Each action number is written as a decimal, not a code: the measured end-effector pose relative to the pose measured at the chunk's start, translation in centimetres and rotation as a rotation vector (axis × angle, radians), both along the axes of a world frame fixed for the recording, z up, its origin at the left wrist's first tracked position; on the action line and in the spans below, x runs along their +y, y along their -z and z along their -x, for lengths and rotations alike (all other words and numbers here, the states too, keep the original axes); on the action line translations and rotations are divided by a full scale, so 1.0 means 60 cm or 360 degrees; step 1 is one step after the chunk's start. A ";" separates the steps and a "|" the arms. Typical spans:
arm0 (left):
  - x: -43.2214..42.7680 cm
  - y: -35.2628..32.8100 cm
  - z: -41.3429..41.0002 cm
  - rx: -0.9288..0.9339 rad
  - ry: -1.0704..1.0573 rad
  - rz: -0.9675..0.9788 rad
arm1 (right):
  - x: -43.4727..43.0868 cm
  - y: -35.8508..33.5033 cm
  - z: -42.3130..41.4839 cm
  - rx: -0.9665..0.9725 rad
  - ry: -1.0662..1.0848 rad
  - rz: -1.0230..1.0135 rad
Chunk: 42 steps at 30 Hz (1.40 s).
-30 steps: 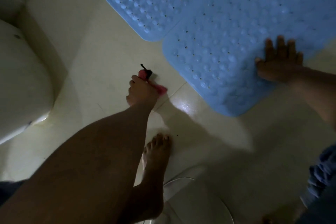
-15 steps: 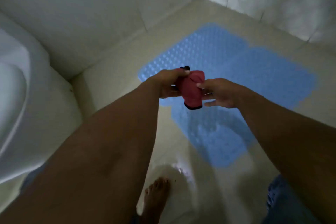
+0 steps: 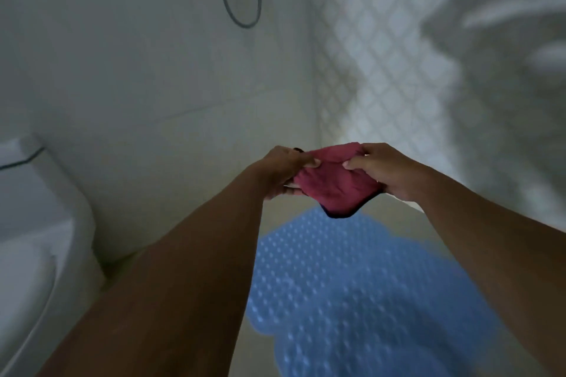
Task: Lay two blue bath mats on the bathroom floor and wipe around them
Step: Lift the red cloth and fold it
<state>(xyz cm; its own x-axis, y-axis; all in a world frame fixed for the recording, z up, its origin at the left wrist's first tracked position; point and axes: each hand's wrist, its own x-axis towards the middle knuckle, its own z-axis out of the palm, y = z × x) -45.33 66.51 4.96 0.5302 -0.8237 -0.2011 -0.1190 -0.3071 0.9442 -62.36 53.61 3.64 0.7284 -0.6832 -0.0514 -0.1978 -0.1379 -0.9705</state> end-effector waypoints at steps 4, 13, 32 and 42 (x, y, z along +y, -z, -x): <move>-0.003 -0.056 0.003 -0.0327 0.0056 -0.0055 | -0.009 -0.052 -0.005 -0.0031 0.0041 0.0190; -0.003 -0.134 0.022 -0.1435 0.0158 -0.0270 | -0.004 -0.111 0.006 -0.0110 -0.0096 0.0078; -0.018 -0.154 -0.021 -0.1376 0.0168 -0.0084 | -0.002 -0.129 -0.027 -0.0304 0.0025 0.0162; -0.117 -0.157 -0.142 -0.1375 0.0354 0.0001 | -0.064 -0.128 -0.118 -0.0021 0.0225 0.0533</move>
